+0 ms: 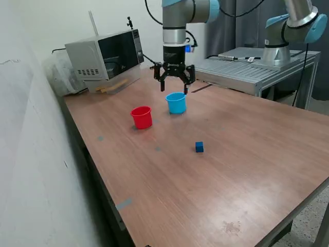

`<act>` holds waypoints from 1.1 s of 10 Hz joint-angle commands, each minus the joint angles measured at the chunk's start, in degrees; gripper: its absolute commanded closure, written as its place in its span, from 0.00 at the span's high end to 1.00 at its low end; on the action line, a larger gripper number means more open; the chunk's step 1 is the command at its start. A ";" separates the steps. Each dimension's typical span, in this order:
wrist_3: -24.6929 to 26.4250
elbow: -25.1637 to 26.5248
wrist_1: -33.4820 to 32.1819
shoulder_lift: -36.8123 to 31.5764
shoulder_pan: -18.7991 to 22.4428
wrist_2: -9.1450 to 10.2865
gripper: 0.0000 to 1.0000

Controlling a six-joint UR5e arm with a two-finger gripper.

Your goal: Place red objects in the red bin, and blue objects in the blue bin.

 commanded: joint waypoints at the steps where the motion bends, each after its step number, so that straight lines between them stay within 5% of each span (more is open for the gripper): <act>1: -19.51 10.46 4.52 -9.00 9.49 2.56 1.00; 4: -20.24 10.12 4.64 -8.75 14.09 2.91 1.00; 8: -19.19 -2.76 4.81 2.64 20.32 3.09 1.00; 11: -18.57 -10.25 4.90 9.25 20.78 3.18 1.00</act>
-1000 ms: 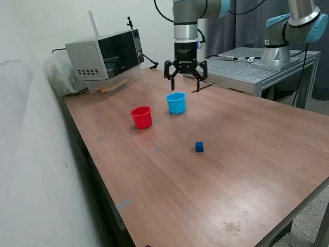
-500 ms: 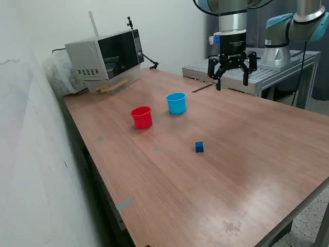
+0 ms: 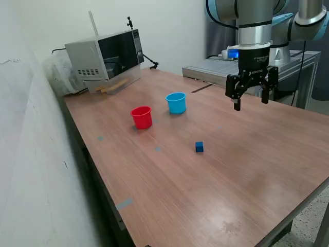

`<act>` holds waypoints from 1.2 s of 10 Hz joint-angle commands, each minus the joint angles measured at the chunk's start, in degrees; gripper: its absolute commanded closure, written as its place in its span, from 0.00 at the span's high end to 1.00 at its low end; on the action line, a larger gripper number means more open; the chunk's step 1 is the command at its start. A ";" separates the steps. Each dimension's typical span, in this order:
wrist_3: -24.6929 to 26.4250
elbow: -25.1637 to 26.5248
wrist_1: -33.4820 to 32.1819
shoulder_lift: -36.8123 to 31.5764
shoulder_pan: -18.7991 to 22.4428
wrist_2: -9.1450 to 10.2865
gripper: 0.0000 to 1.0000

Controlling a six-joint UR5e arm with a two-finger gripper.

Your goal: Place red objects in the red bin, and blue objects in the blue bin.

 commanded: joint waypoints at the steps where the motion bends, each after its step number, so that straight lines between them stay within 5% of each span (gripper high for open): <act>1: 0.68 -8.53 0.02 8.00 0.92 0.19 1.00; 7: 0.51 -8.02 -2.35 10.66 -8.83 7.83 1.00; 10: 4.88 -6.97 -6.20 10.57 -10.07 8.54 1.00; 12: 7.53 -4.34 -9.38 10.48 -10.25 10.64 1.00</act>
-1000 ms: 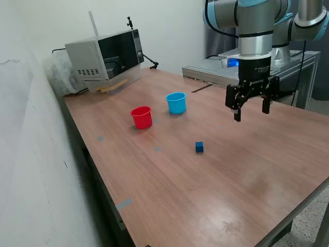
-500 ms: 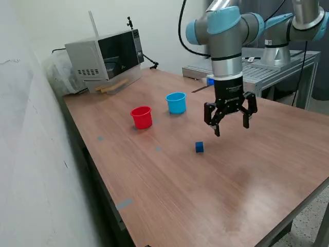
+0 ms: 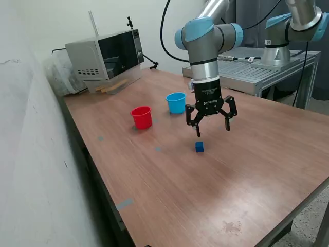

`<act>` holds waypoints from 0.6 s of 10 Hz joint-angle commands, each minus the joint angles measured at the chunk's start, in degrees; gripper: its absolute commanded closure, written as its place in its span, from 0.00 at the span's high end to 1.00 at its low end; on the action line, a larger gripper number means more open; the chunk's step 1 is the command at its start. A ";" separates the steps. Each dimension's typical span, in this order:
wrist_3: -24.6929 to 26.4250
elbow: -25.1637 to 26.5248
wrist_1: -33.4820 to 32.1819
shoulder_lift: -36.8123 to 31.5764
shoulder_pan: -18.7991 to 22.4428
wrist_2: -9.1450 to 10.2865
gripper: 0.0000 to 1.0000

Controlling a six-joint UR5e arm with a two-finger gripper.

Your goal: Place red objects in the red bin, and blue objects in the blue bin.

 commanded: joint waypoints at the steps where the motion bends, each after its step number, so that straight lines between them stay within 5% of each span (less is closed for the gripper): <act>1: 5.08 3.39 -5.44 -0.09 -0.77 2.13 1.00; 6: 6.85 5.52 -8.00 0.26 -1.73 2.04 1.00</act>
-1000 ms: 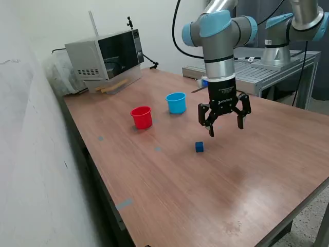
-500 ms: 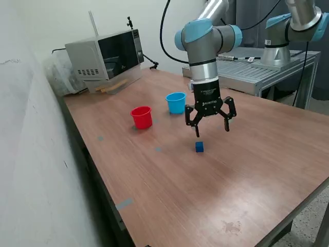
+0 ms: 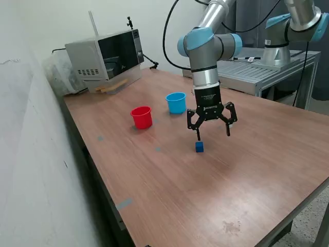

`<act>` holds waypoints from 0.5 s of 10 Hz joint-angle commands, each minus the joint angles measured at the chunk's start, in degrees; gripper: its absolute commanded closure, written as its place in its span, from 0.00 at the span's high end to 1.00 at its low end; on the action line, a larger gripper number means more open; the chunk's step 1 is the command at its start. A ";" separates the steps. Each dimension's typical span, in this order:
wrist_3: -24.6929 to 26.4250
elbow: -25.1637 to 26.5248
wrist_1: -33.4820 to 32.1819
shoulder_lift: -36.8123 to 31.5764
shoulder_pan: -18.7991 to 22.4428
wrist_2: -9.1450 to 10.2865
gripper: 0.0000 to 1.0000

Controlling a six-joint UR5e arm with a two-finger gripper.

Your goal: Place red objects in the red bin, and blue objects in the blue bin.

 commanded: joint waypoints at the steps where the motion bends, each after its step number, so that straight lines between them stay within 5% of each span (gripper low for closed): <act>1: 0.94 0.20 -1.13 0.29 -0.82 -0.01 1.00; 4: 0.85 0.11 -1.31 1.78 -0.91 -1.67 1.00; 5: 0.85 -0.06 -1.22 2.56 -0.91 -4.90 1.00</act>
